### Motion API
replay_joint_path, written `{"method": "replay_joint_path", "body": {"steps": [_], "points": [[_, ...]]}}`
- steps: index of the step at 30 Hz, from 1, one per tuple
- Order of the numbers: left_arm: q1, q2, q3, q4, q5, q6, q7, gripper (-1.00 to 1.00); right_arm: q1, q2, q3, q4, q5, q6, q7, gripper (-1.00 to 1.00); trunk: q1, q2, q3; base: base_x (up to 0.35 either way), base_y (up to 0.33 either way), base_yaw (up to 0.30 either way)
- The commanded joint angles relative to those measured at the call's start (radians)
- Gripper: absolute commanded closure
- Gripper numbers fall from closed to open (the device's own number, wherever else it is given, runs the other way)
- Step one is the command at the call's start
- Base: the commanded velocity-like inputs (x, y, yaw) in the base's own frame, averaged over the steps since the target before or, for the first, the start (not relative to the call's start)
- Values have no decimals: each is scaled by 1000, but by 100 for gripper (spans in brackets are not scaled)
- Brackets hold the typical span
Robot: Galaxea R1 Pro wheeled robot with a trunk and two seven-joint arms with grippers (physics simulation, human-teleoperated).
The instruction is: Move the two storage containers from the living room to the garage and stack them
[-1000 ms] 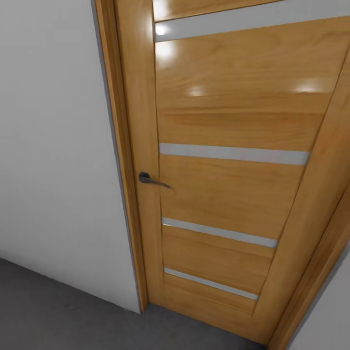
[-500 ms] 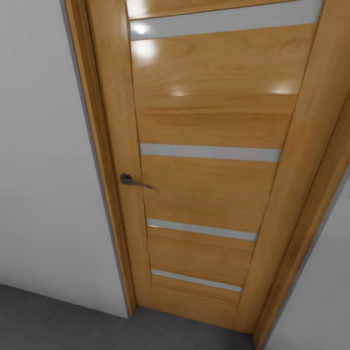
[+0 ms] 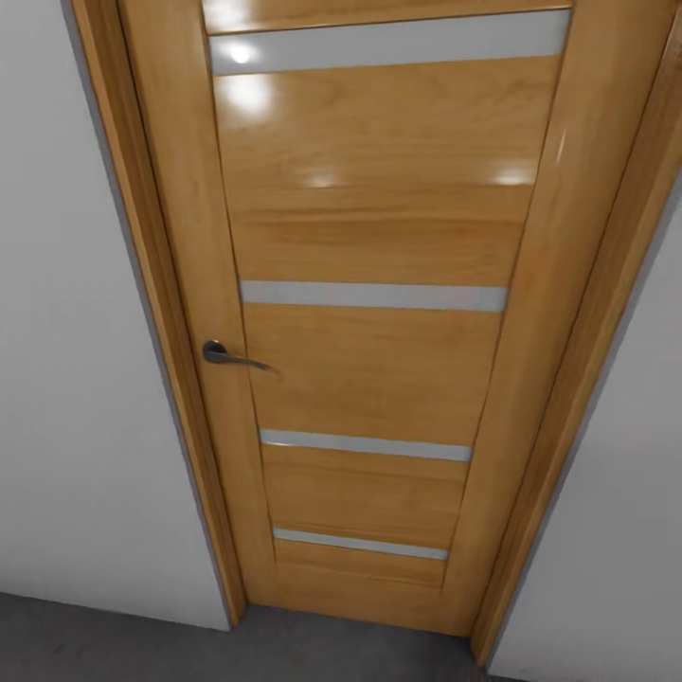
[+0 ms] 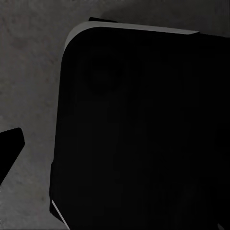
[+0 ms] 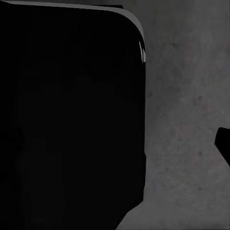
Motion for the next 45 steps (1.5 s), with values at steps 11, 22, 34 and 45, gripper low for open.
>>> {"method": "replay_joint_path", "body": {"steps": [11,22,34,45], "points": [[0,0,2,-1,9,-1,-1,-100,0,0,9,1,-9,-4,-2,-100,0,0,-1,0,0,-98],[1,0,2,-1,9,-1,-1,-100,0,2,9,1,-6,-4,-2,-100,0,0,-1,136,46,-5],[1,0,2,-1,9,-1,-2,-100,0,2,9,1,-5,-4,-2,-100,0,0,-1,204,12,0],[1,0,2,-1,9,-1,-2,-100,0,1,9,1,-7,-4,-2,-100,0,0,-1,18,0,0]]}}
